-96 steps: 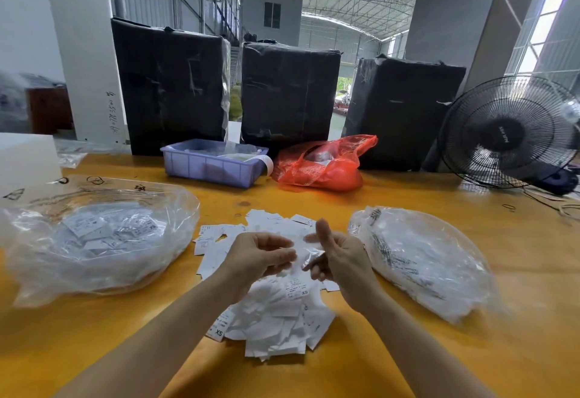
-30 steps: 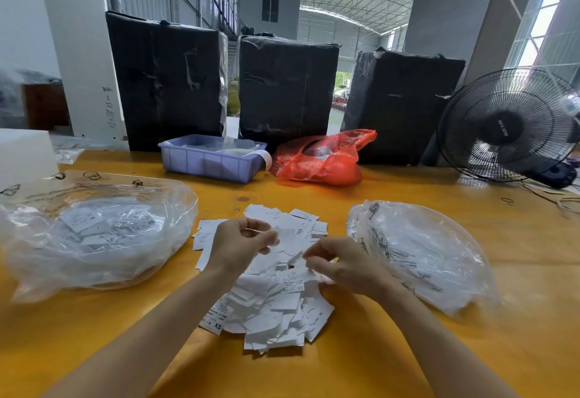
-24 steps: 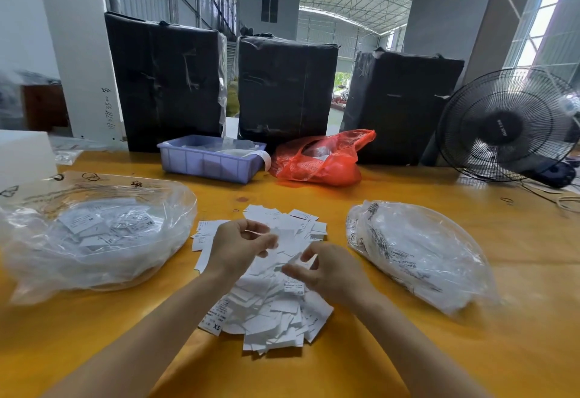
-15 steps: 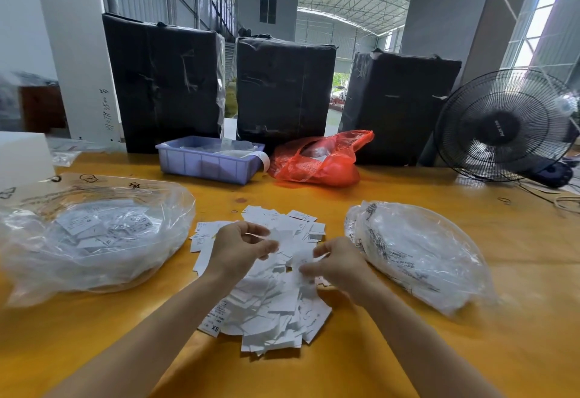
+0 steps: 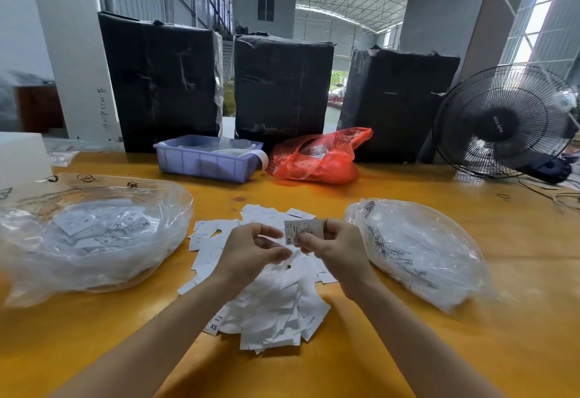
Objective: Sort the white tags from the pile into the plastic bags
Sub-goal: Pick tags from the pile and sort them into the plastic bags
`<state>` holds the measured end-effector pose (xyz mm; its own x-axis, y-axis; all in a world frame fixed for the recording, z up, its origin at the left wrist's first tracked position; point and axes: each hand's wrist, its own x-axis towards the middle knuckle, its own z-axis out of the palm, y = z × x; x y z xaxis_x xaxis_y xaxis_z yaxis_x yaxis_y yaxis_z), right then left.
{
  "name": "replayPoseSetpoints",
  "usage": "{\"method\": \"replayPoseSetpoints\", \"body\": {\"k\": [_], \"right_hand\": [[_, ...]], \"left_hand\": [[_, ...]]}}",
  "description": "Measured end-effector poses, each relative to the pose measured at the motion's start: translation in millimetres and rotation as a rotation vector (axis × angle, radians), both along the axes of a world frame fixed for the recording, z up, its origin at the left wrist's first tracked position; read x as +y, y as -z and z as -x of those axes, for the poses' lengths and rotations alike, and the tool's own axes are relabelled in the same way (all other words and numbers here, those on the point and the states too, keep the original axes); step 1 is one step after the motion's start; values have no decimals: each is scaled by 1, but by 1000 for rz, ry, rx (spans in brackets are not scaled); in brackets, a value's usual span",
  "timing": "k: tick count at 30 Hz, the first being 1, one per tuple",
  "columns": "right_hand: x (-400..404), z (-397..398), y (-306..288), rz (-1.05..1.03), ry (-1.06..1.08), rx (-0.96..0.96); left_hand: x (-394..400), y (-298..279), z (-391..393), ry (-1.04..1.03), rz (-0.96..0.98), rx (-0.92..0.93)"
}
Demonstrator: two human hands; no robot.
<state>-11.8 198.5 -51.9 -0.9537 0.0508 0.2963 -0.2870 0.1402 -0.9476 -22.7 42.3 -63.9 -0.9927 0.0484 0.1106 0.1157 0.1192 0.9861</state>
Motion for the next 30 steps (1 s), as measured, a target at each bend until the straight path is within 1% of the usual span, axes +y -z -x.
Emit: {"method": "replayPoseSetpoints", "body": {"k": [5,19,27,30], "right_hand": [[-1,1,3,-92,43,18],[-2,3,6,-148,133,54],[-2,3,6,-190,126,79],[-2,3,6,-163,129,92]], "left_hand": [[1,-2,-1,-4,-9,0],[0,-4,-2,-38,-7,14],[0,-4,-3,32,-23,-4],[1,-4,-3,65,-47,-9]]}}
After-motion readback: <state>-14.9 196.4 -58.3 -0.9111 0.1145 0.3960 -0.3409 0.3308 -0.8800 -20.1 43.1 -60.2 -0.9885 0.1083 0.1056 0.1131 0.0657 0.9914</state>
